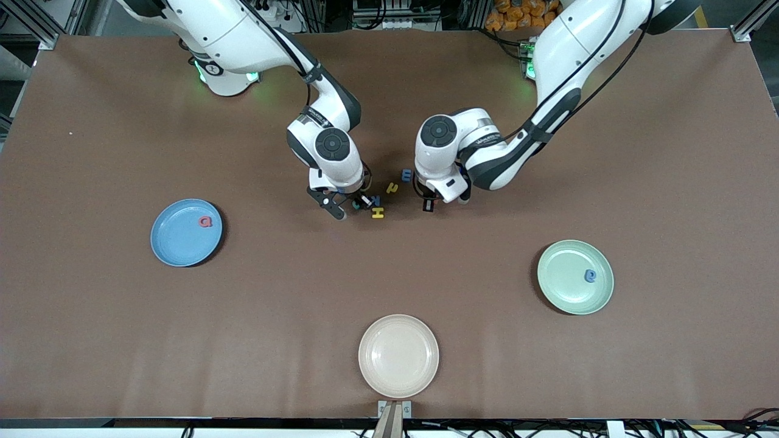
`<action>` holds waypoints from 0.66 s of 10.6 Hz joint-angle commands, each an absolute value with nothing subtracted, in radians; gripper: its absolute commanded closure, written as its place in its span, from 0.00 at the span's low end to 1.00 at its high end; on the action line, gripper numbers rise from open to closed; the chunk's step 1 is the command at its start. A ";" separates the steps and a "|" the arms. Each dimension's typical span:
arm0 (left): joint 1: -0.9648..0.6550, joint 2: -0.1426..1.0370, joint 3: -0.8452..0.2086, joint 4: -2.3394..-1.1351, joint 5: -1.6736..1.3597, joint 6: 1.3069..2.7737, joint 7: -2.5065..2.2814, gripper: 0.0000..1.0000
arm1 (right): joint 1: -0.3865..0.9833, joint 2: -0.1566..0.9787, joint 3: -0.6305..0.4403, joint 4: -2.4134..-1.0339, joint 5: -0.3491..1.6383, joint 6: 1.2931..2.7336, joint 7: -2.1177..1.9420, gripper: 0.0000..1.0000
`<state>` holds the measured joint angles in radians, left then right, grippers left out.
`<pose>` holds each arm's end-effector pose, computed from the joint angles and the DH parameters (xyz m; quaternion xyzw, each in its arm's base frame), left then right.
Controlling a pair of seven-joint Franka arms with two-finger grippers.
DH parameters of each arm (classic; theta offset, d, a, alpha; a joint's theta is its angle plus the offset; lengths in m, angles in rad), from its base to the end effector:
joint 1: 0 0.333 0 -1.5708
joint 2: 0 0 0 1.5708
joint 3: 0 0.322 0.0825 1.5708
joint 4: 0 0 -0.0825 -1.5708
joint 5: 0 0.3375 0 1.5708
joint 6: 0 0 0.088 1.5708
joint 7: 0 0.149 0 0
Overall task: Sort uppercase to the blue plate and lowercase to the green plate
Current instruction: 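Grasp the pink m with the left gripper while the right gripper grasps teal R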
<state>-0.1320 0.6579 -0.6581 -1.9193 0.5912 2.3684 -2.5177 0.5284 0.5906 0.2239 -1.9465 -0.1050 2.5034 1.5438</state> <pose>0.4416 -0.3946 0.2008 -0.7693 -0.6388 -0.0075 0.0050 0.4359 0.4015 0.1797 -0.9314 0.3625 0.0317 0.0057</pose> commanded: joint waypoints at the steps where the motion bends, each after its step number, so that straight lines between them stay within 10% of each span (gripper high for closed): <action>1: -0.065 0.643 -0.673 -1.867 0.554 2.289 -2.316 1.00 | 0.532 0.600 0.225 -1.931 -0.135 2.493 1.559 0.63; 7: 0.138 0.649 -0.669 -1.714 0.442 2.145 -1.699 1.00 | 0.531 0.600 0.225 -1.930 -0.137 2.494 1.539 0.76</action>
